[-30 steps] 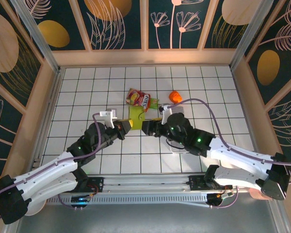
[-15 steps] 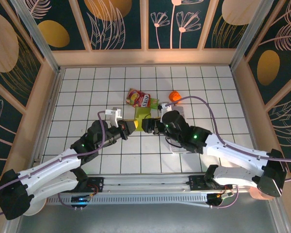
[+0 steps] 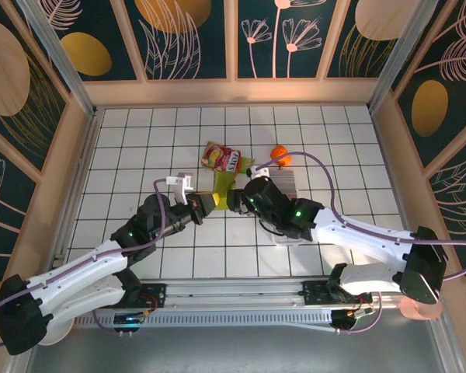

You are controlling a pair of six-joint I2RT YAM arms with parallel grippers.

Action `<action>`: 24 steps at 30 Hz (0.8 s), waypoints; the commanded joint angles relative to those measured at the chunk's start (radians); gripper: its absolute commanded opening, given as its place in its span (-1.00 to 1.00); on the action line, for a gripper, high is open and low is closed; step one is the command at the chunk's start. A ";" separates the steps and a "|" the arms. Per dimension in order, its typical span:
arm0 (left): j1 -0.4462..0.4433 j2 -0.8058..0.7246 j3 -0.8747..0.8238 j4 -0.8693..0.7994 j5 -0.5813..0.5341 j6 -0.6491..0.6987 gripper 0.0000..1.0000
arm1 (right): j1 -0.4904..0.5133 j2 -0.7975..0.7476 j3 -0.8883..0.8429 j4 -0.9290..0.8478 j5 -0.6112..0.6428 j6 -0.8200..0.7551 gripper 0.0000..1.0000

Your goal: Put the credit cards into the card holder

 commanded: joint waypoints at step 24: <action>-0.003 -0.033 0.000 -0.001 -0.045 0.033 -1.00 | -0.052 -0.149 -0.088 0.181 -0.137 -0.050 -0.22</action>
